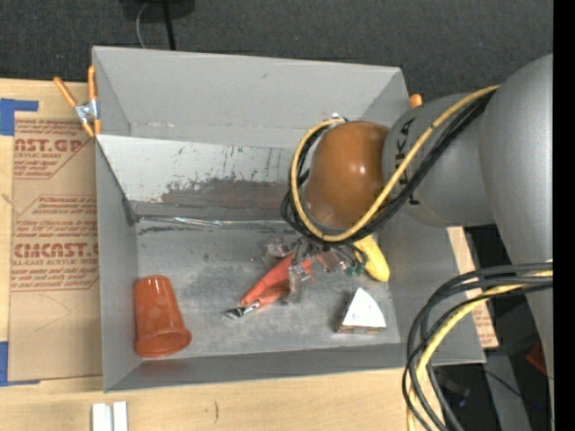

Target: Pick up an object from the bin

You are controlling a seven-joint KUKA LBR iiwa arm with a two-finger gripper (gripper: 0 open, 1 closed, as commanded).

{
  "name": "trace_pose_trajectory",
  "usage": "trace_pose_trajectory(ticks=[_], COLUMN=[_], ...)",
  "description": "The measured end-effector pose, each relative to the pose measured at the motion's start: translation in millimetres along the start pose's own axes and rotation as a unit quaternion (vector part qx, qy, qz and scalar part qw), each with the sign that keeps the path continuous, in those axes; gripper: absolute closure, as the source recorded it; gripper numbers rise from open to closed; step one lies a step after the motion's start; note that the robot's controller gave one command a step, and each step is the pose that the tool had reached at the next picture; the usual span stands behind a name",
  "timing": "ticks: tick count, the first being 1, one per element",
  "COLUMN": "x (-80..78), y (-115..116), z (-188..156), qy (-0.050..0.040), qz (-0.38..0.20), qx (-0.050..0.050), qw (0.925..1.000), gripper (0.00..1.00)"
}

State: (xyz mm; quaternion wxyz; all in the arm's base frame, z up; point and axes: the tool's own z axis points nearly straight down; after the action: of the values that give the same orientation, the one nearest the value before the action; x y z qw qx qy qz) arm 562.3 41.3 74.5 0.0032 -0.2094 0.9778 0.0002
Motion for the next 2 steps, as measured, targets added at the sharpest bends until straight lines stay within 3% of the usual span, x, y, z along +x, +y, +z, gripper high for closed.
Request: trace_pose_trajectory(ticks=[2], x=[0.6], y=[1], z=[-26], qy=[0.0018], qz=[0.000], qx=[-0.001], qw=[1.0000], gripper=[1.00])
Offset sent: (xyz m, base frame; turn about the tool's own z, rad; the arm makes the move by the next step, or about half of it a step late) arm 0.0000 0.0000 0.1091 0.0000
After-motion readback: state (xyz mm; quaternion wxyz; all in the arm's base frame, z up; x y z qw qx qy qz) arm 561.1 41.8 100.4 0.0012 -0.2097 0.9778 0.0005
